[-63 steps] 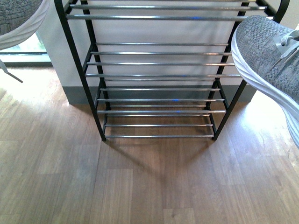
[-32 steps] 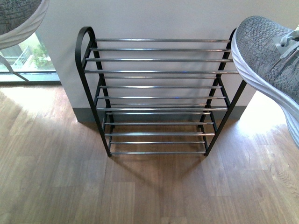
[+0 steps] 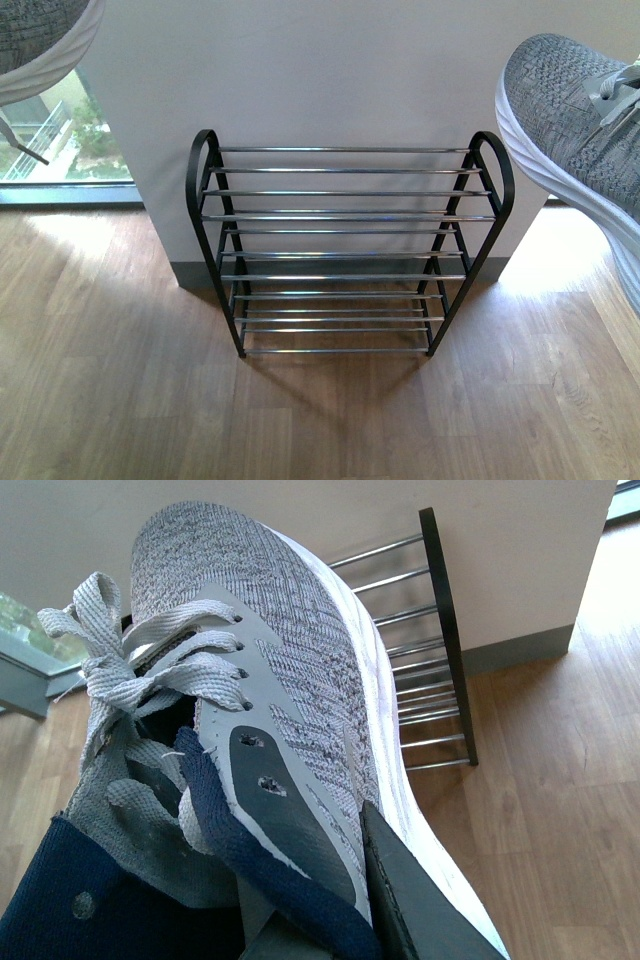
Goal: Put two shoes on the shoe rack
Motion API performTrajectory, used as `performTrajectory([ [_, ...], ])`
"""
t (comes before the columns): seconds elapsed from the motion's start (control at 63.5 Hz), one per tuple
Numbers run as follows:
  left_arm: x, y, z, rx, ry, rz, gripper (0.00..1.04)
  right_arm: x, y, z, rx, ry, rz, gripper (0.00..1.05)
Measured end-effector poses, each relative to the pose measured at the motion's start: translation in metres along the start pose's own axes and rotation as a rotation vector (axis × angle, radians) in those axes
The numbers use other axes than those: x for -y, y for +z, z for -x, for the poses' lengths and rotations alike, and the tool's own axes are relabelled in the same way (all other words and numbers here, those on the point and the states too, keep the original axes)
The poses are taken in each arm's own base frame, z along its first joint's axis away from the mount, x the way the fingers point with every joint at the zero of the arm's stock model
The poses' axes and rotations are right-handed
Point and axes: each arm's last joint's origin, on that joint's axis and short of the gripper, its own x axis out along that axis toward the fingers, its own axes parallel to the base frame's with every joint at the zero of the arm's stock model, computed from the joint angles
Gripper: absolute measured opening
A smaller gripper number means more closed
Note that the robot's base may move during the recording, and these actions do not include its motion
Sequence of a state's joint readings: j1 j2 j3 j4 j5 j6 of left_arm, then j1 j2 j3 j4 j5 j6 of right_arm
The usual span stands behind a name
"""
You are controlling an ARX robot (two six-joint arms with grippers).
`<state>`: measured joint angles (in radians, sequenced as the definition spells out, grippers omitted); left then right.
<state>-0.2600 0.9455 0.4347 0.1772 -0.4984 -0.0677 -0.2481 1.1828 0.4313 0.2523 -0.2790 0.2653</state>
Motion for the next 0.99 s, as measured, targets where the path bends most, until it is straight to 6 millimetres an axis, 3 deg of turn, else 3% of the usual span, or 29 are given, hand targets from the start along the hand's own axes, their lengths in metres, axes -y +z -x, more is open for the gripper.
performTrajectory([
  [0.126,0.0,0.0,0.0,0.0,0.0,0.0,0.02,0.0,0.0,0.0,0.002,0.008,0.007,0.01],
  [0.205,0.0,0.0,0.0,0.0,0.001,0.0,0.02,0.0,-0.003,-0.004,0.148,0.102,0.137,0.01],
  [0.315,0.0,0.0,0.0,0.0,-0.001,0.0,0.02,-0.019,0.021,-0.02,0.239,0.133,0.212,0.01],
  [0.457,0.0,0.0,0.0,0.0,0.001,0.0,0.02,-0.058,0.042,-0.086,0.11,0.102,0.13,0.01],
  [0.693,0.0,0.0,0.0,0.0,0.0,0.0,0.02,-0.093,0.042,-0.167,-0.009,0.008,0.015,0.01],
  [0.835,0.0,0.0,0.0,0.0,0.0,0.0,0.02,-0.104,0.039,-0.208,-0.015,-0.05,0.002,0.01],
  [0.992,0.0,0.0,0.0,0.0,0.0,0.0,0.02,-0.098,0.033,-0.254,-0.044,-0.105,0.001,0.01],
])
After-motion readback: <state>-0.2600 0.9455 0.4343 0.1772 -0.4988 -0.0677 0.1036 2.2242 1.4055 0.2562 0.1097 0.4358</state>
